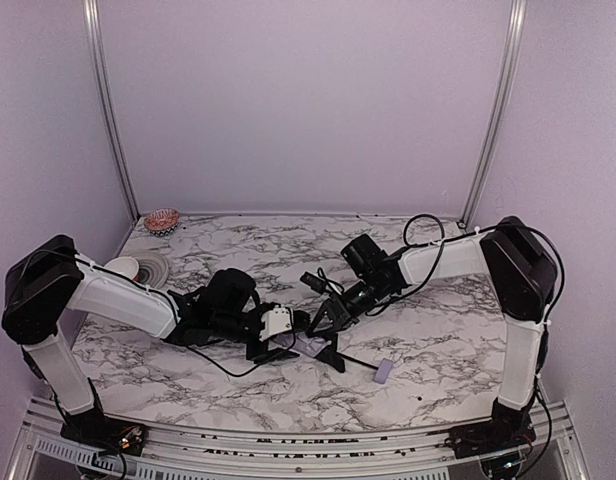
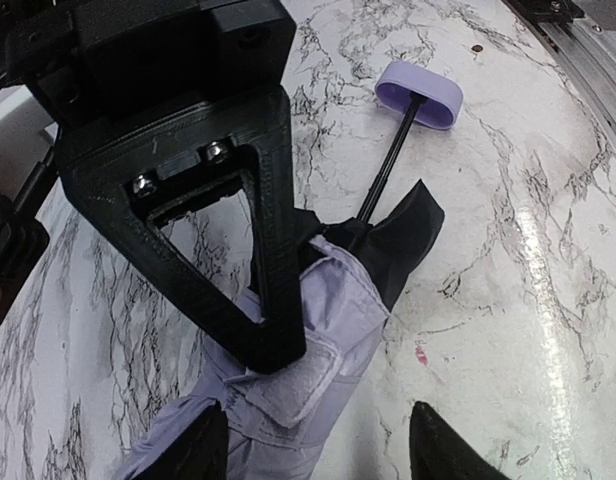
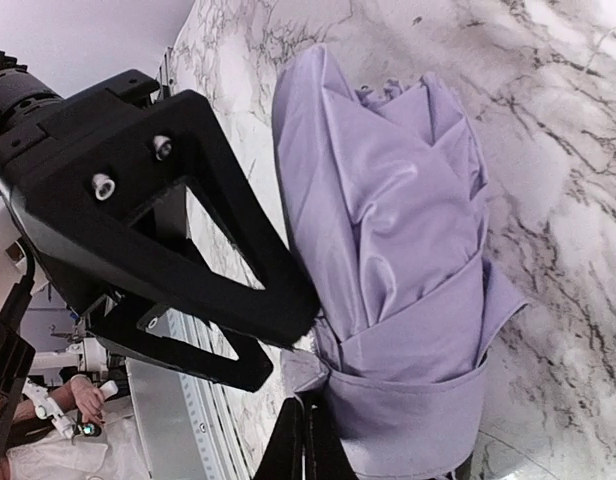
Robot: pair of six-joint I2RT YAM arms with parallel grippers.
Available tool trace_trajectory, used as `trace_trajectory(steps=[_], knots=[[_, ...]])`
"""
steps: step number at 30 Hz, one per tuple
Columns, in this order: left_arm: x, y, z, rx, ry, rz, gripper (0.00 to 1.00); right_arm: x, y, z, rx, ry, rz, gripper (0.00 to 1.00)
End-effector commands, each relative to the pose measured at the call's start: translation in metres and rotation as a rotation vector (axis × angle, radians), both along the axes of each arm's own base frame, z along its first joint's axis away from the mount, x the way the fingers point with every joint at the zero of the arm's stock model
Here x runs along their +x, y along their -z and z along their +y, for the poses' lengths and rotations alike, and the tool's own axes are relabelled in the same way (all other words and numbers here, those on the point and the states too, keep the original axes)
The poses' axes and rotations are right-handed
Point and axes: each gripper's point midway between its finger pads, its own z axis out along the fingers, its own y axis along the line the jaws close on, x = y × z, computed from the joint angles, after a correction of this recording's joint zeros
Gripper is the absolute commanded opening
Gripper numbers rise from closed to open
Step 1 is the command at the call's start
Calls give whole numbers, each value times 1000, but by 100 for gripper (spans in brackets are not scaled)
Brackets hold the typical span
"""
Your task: Put away the umbrella
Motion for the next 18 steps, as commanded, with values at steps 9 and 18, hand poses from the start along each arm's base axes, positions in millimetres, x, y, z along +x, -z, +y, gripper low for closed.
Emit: trace_trajectory(steps=[9, 18], knots=[[8, -47, 26, 95, 25, 25, 99, 17, 16, -2, -19, 27, -62, 0], [33, 9, 36, 193, 46, 0, 99, 31, 6, 1, 8, 26, -93, 0]])
